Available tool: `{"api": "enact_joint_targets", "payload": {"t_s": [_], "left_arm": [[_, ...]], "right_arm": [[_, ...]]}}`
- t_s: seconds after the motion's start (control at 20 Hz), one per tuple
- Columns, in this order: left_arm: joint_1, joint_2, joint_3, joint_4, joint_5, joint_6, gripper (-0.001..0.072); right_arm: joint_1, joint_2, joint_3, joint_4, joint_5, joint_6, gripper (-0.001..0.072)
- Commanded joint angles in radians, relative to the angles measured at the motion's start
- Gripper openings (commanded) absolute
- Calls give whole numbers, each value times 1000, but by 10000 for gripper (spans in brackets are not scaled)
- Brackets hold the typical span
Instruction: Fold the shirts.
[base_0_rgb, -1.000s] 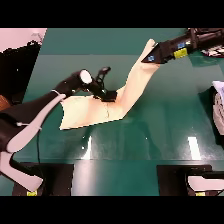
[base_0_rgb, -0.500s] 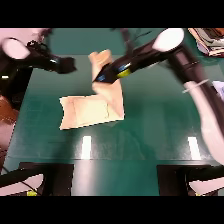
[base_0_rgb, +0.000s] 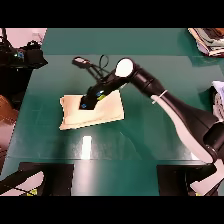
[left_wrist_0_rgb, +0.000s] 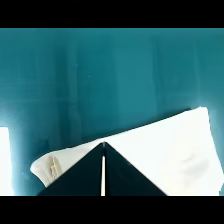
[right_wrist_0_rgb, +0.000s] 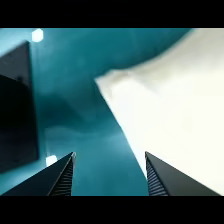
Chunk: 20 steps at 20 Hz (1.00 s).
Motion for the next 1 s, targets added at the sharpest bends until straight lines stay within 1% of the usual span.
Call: {"api": "enact_joint_targets", "payload": {"t_s": [0.0,0.15,0.25,0.3,0.35,0.4,0.5,0.65,0.9,0.95], "left_arm": [[8,6,0,-8,-41,0,24],[8,6,0,-8,-56,0,25],[8,6,0,-10,-55,0,25],[8,6,-1,-16,-53,-1,24],[8,6,-3,-24,-47,0,25],[8,5,-5,-34,-44,0,25],[8,5,-4,-34,-44,0,25],[8,5,-4,-34,-24,0,25],[8,5,-4,-34,-17,0,24],[8,5,-4,-34,-18,0,25]], "right_arm": [[-122,47,-48,-137,147,65,486],[-297,124,-248,-135,120,109,486],[-406,166,-399,-125,36,148,489],[-449,174,-463,-93,1,150,511],[-492,171,-520,-39,-28,150,650],[-518,157,-558,24,-43,150,675],[-536,109,-605,139,-65,122,675],[-483,13,-575,245,-68,94,674],[-301,-155,-391,370,-68,95,672],[-271,-180,-357,372,-68,95,638]]}}
